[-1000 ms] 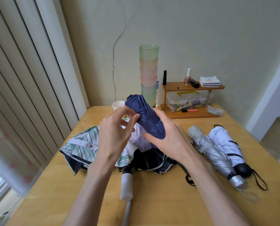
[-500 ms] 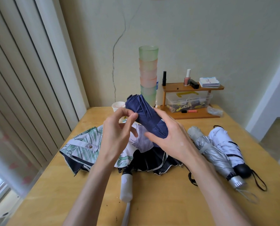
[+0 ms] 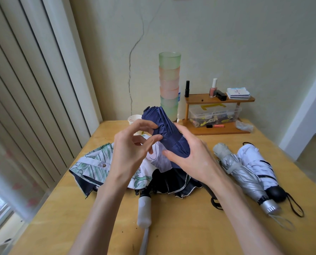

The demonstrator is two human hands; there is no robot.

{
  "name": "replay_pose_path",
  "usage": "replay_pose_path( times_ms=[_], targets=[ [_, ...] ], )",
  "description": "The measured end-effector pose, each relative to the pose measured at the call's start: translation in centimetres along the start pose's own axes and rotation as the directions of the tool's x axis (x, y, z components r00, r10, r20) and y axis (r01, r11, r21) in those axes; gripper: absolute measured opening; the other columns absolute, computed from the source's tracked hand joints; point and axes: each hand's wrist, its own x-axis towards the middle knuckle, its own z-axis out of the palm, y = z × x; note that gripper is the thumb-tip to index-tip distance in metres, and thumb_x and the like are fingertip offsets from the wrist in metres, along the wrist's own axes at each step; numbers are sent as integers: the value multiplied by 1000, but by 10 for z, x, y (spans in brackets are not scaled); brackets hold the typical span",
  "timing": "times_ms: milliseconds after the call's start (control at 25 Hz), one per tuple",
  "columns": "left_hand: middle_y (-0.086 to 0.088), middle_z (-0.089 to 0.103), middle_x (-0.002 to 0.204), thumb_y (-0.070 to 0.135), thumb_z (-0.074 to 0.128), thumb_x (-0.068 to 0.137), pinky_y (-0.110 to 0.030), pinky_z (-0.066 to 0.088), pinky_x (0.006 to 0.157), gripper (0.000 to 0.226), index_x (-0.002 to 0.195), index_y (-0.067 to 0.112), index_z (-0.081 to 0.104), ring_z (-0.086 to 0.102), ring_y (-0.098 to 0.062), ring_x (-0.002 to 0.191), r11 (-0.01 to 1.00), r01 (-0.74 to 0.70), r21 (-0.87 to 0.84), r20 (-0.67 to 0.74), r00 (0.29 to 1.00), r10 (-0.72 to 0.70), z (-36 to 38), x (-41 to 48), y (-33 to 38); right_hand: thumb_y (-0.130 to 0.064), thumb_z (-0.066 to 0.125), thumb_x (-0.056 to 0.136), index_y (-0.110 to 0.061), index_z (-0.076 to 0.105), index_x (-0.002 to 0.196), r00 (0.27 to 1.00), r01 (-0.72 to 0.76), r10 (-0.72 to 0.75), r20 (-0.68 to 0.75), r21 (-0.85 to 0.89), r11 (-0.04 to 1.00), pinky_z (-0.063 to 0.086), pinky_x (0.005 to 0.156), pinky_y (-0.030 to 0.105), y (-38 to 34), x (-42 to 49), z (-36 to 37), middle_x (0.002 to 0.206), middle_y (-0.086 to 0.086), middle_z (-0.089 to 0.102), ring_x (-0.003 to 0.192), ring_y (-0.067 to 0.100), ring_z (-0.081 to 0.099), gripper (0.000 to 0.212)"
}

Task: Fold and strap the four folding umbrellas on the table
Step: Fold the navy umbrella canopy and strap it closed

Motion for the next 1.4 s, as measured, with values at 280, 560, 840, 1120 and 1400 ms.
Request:
replay_pose_path(
  times_ms=[280,560,840,1120,1400],
  targets=[
    [13,70,90,14,87,85,-23,49,52,24,97,26,70,66,-17,52,999,32,21,48,998,-33,-2,1,-1,-35,84,90,-38,43,155,1000,15,-15,-2,-36,999,56,105,37,3,1,0,141,-19,63,126,2,63,77],
    [13,68,85,28,85,88,-28,48,52,16,95,27,71,68,-14,53,982,6,191,46,999,-15,0,1,-1,-37,84,88,-39,40,157,999,21,-25,-21,-140,990,56,102,42,8,2,-1,143,-15,60,126,9,62,82],
    [18,67,79,41,81,88,-30,50,56,23,82,27,63,69,-7,55,956,30,291,105,992,-63,-3,2,-2,-40,83,88,-41,41,157,999,27,-29,-12,-176,984,55,101,40,10,1,-2,141,-18,59,125,7,60,81],
    [0,59,81,22,75,94,-30,54,52,9,98,15,70,66,-23,56,991,94,-96,202,977,-73,-7,2,4,-33,86,88,-37,46,156,1000,27,-27,-10,-30,999,55,105,40,8,2,-3,141,-19,62,129,5,60,79],
    [6,60,67,29,79,88,-19,46,51,8,90,23,76,61,-17,48,995,98,-30,139,986,-93,-6,2,3,-35,84,88,-40,45,156,999,35,-33,24,-89,995,56,100,40,6,1,-3,132,-13,64,121,7,63,78]
  ],
)
